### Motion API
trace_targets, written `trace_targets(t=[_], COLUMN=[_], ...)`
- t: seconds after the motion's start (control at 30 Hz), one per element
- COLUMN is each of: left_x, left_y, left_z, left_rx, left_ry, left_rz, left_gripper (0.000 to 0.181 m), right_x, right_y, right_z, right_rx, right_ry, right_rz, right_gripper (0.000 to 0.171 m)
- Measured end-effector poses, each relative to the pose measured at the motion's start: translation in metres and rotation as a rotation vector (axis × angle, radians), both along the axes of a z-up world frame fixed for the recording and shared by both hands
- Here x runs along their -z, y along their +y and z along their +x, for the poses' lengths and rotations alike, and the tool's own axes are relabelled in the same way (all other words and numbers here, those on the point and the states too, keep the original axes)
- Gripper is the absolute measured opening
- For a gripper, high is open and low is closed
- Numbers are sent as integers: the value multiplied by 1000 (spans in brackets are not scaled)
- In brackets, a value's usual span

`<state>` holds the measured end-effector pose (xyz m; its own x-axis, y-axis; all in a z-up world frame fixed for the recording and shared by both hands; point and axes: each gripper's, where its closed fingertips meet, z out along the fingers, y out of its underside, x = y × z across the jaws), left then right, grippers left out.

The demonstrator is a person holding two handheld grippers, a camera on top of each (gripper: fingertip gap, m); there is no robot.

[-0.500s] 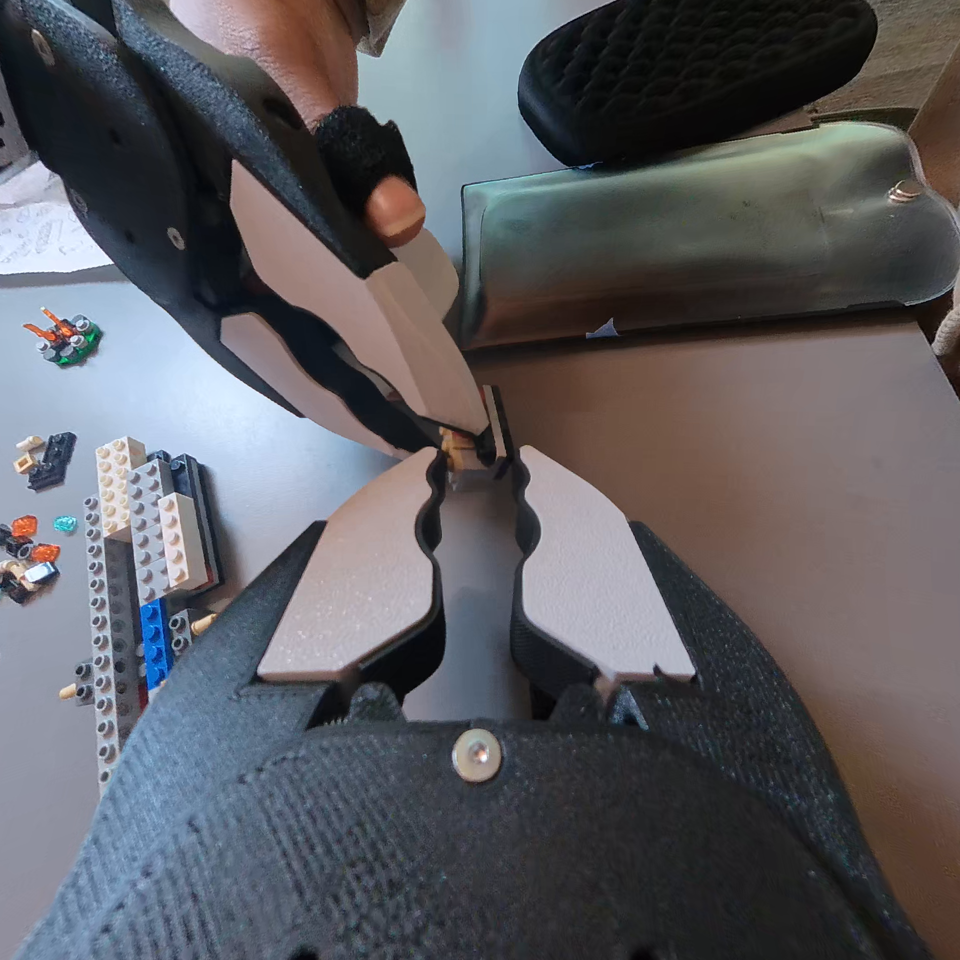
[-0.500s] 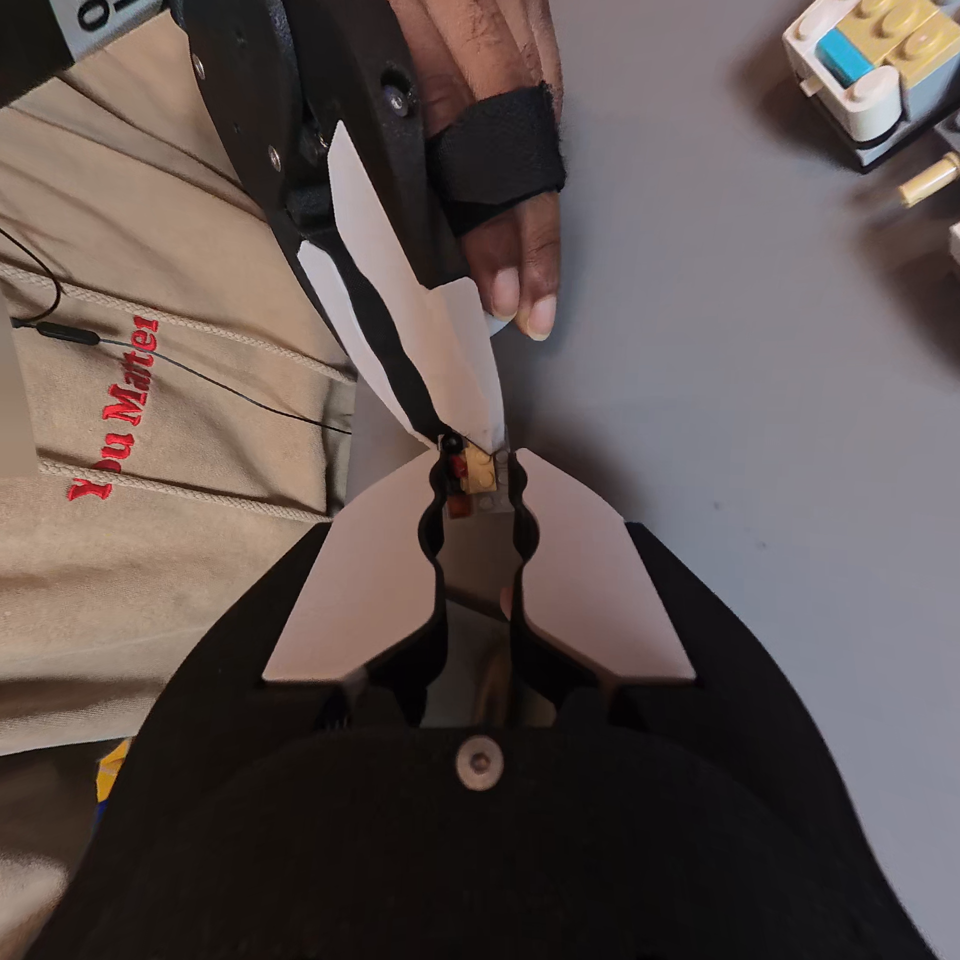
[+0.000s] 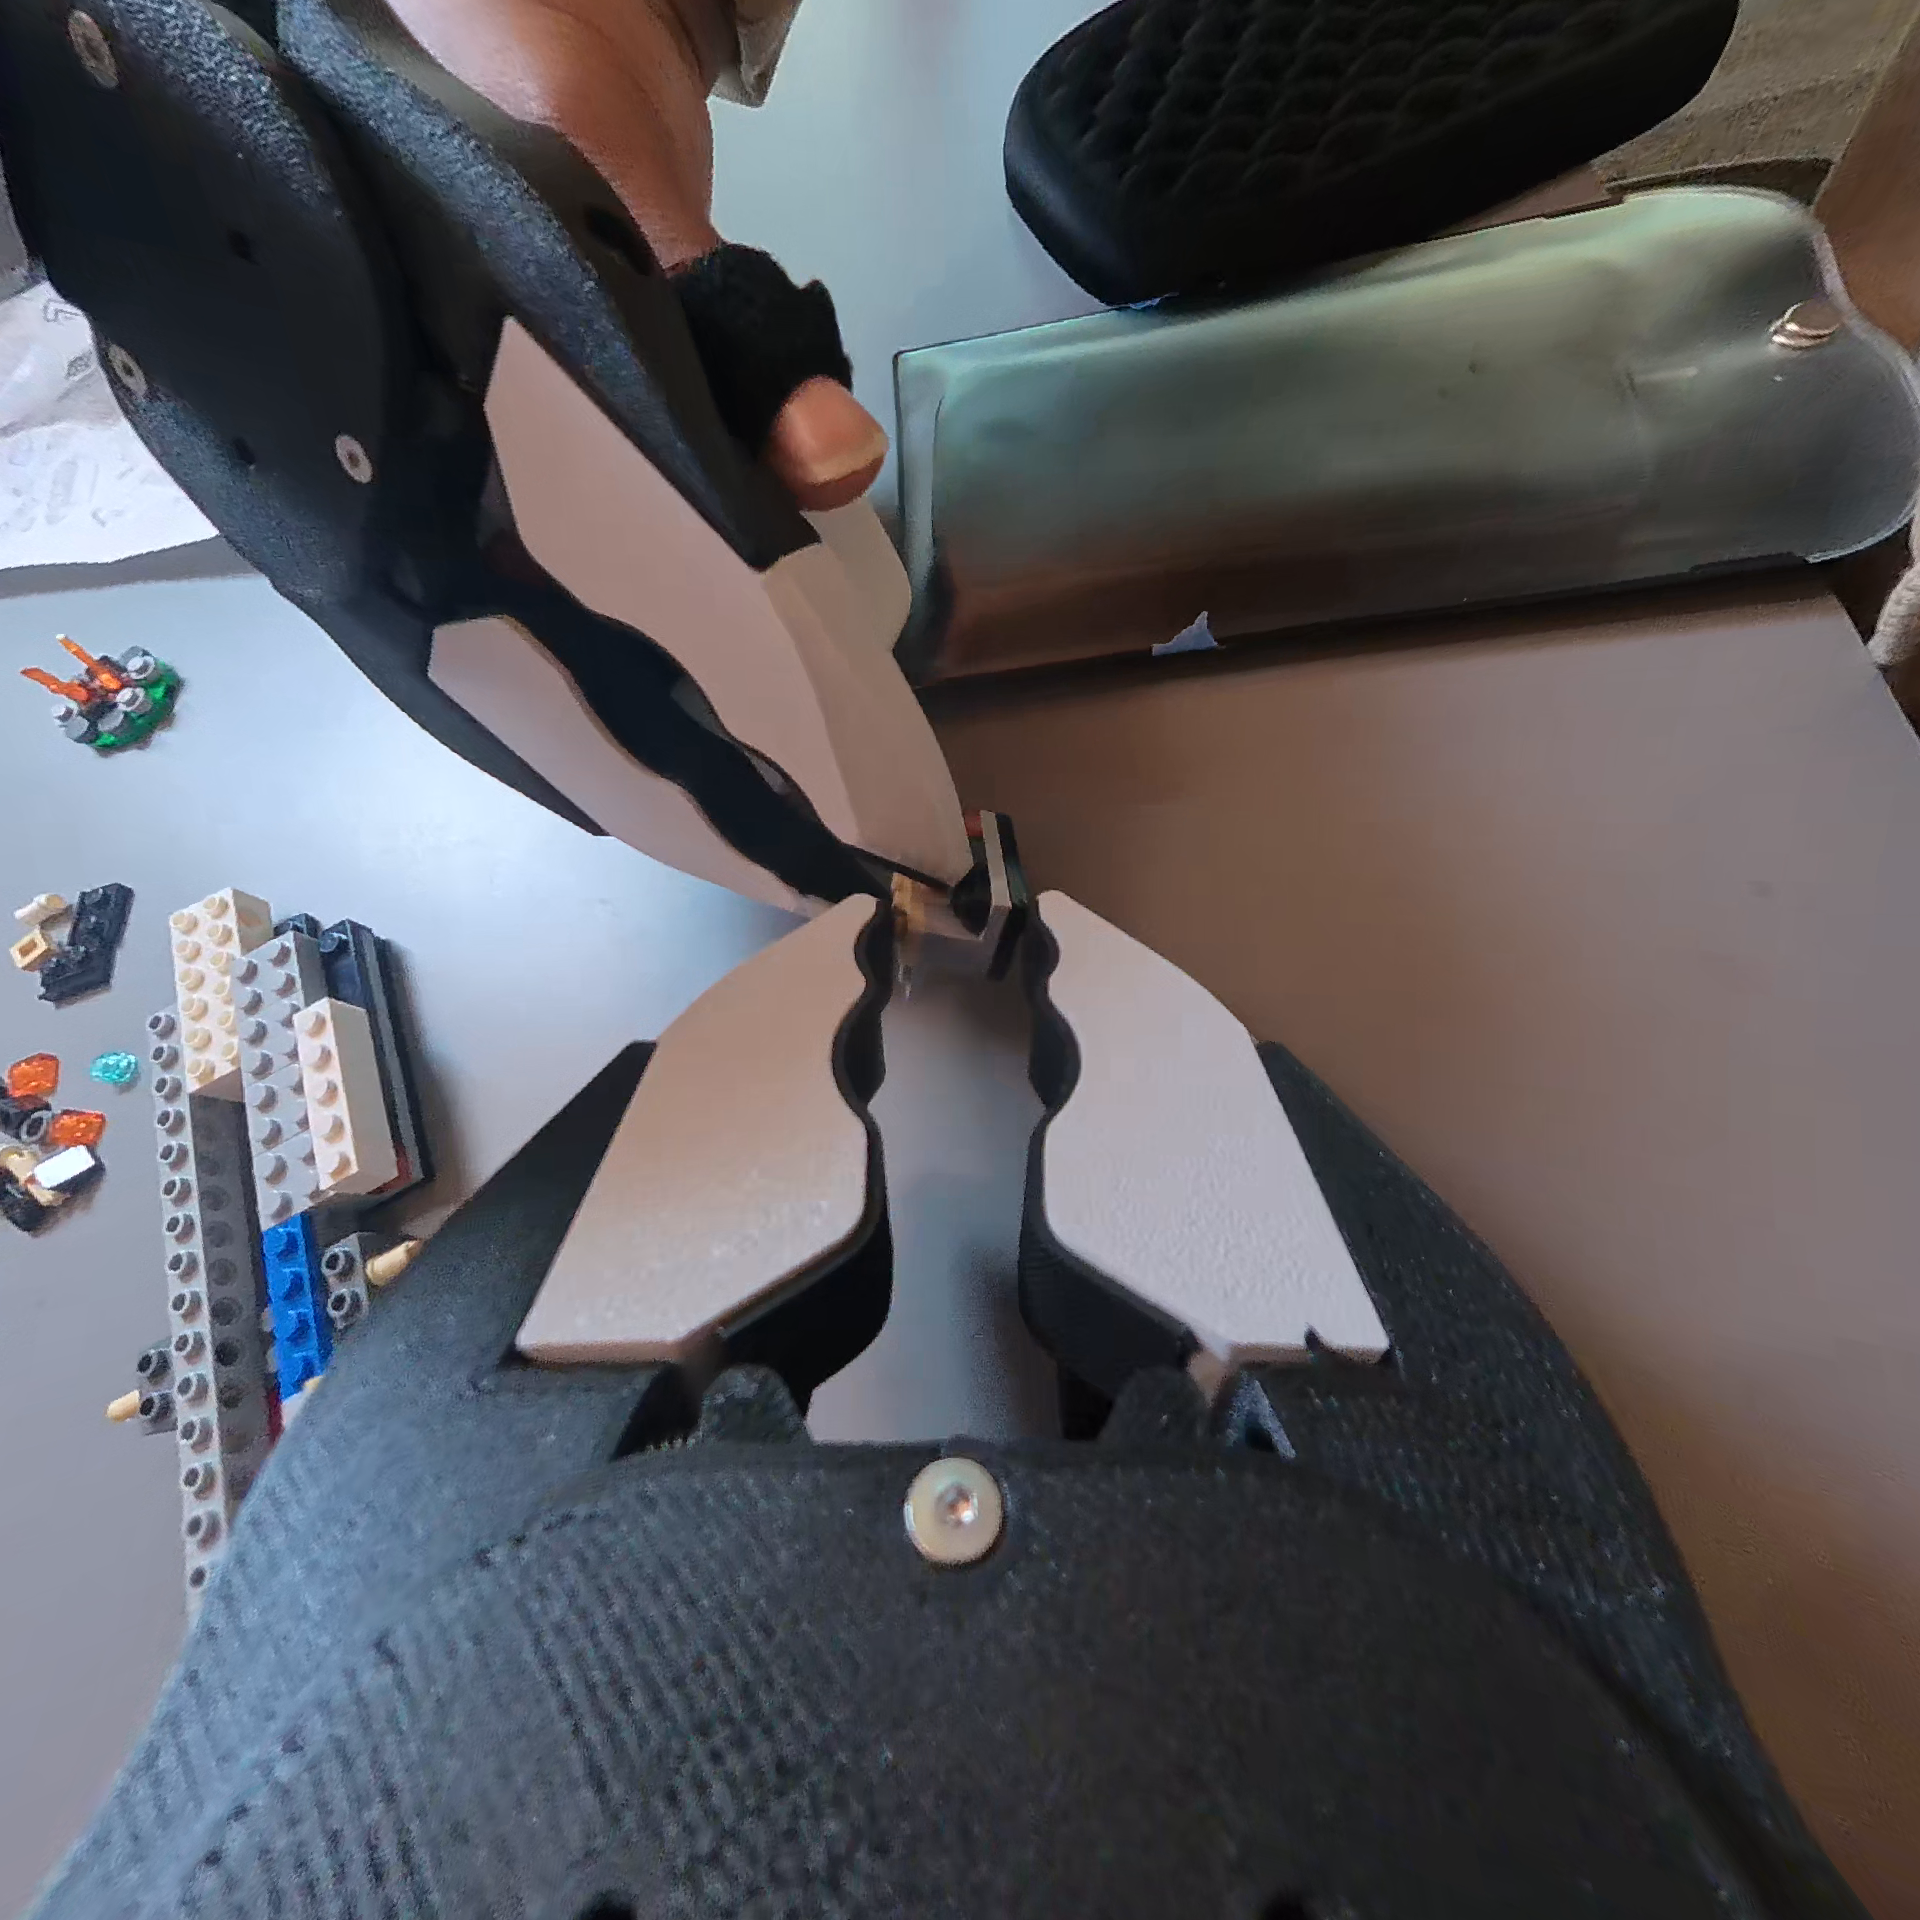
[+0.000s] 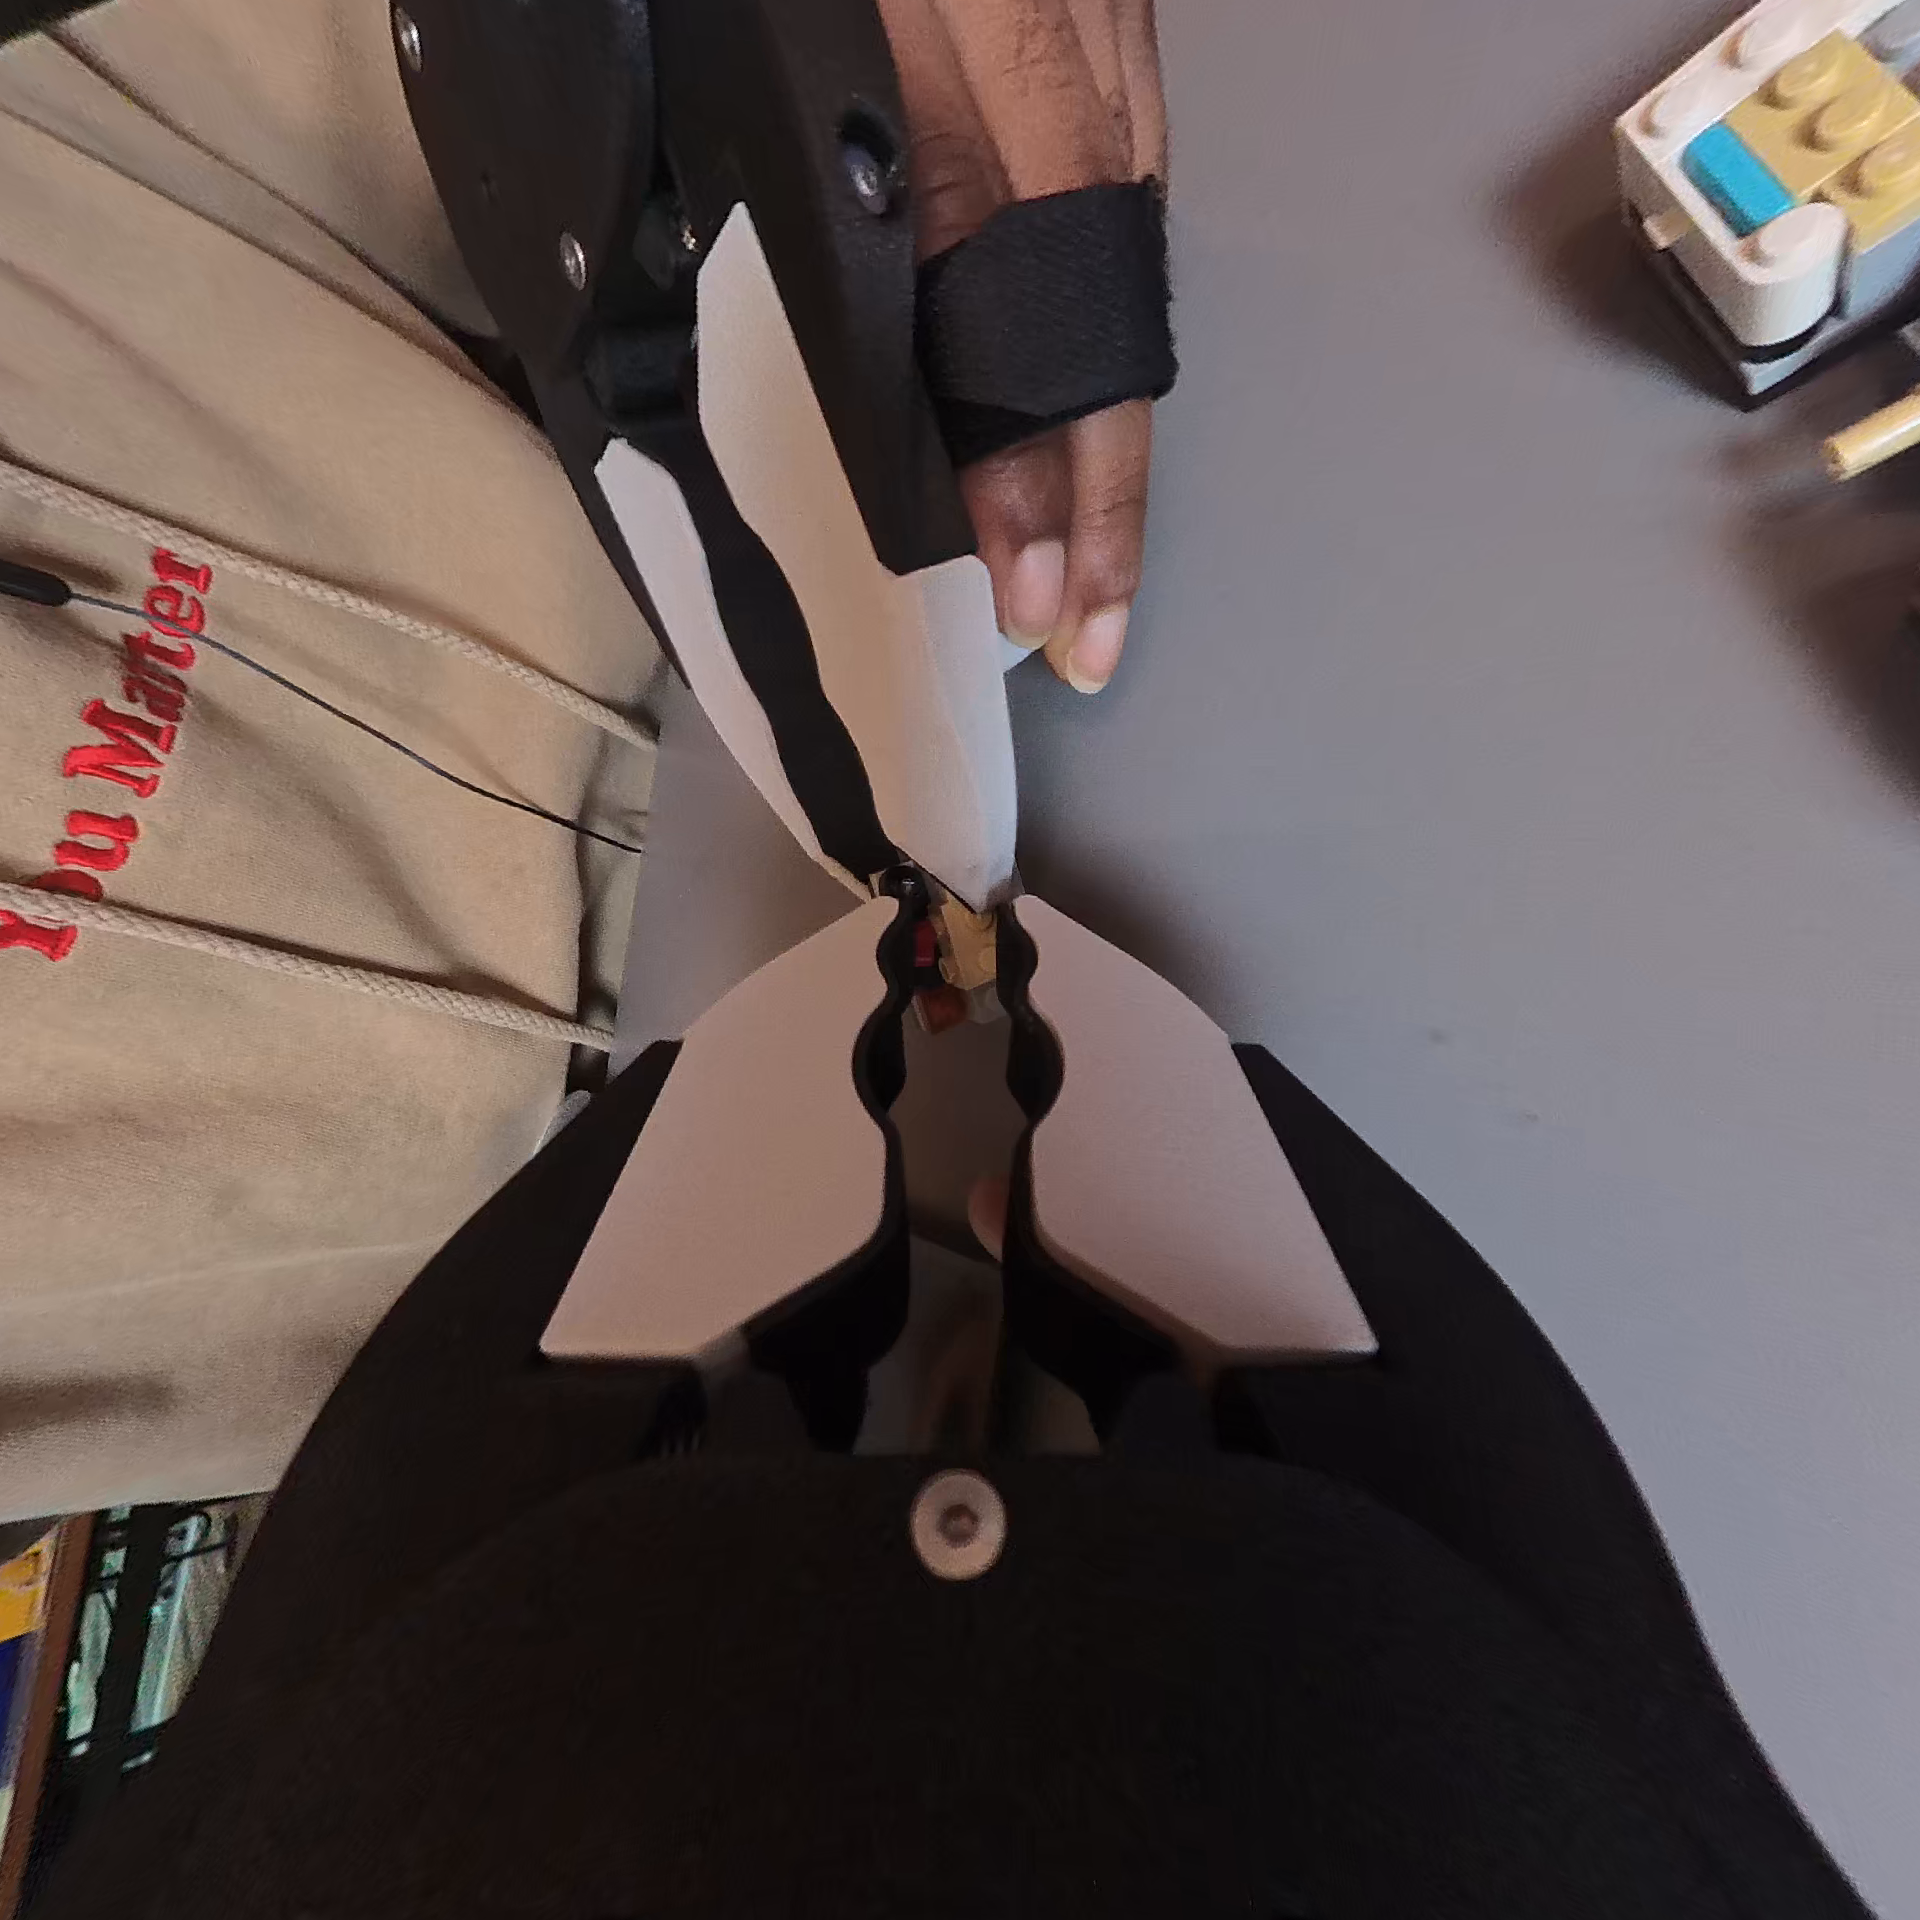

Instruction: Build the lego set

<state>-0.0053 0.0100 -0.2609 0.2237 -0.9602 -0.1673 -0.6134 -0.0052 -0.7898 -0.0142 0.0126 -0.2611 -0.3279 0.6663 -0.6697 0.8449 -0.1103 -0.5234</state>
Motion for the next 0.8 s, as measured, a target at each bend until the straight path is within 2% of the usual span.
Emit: trace_targets(t=[0.8], left_x=[15], left_y=[-3], left_z=[-3], left_rx=[43], left_ry=[49], left_rz=[10], left_gripper=[24], right_x=[1], right_y=[2], right_z=[3], right_rx=[-35], right_ry=[47], right_rz=[67], right_gripper=[21])
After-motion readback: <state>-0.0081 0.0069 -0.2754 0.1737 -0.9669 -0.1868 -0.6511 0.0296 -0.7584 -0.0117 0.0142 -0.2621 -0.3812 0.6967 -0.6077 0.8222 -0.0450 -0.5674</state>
